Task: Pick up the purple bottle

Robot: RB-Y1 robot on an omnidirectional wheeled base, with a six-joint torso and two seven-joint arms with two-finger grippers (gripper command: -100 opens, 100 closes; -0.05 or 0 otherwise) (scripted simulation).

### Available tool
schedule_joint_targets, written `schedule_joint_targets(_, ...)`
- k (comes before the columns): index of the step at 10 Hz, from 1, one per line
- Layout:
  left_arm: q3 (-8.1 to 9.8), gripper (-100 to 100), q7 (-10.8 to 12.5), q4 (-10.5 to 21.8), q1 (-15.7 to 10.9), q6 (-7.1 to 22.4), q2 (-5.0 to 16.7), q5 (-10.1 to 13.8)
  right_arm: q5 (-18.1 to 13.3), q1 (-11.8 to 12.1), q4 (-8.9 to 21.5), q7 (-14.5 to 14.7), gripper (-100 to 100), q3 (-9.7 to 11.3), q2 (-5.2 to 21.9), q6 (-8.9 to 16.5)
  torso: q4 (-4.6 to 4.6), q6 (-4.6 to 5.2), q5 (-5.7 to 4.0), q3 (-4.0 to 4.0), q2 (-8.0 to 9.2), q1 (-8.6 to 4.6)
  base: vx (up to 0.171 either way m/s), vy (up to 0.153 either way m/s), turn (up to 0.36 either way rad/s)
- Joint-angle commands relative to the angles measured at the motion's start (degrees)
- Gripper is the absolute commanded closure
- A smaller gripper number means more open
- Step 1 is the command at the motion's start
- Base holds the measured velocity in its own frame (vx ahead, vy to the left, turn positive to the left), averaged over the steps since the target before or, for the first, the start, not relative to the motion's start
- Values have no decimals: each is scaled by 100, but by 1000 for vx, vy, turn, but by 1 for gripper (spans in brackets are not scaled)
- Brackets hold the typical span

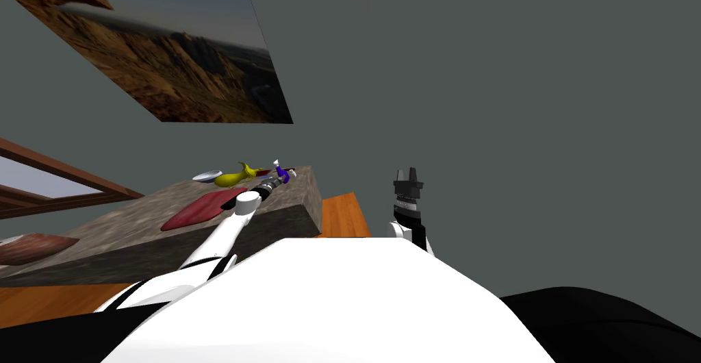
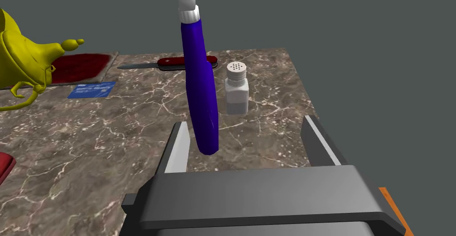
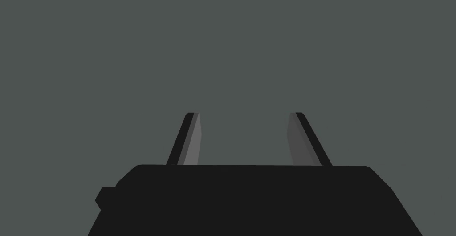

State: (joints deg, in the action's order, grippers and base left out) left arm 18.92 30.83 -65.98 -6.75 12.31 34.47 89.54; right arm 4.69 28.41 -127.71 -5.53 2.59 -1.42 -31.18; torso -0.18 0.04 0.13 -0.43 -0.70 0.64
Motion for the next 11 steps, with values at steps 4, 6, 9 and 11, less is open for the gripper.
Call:
schedule_joint_targets(4, 8, -100, 54, 42, -7, -2, 7, 19, 0, 0, 0, 0, 0, 0, 0, 0, -3, 0, 3, -7, -9, 12, 116, 118, -17)
schedule_joint_targets(6, 8, -100, 61, 43, -9, -4, 9, 18, 0, -1, 0, 0, 0, 1, -1, 0, 4, 0, -5, 15, 29, -33, 8, 9, -1)
schedule_joint_targets(9, 8, 100, 61, 43, -9, -4, 9, 18, 0, -2, 0, 0, 0, 1, -1, 0, 8, 0, -9, 22, 41, -44, 0, 0, 0)
schedule_joint_targets(11, 8, 100, 61, 43, -9, -4, 9, 18, 0, -2, 0, 0, 0, 1, -1, 0, 8, 0, -9, 23, 42, -45, 0, 0, 0)
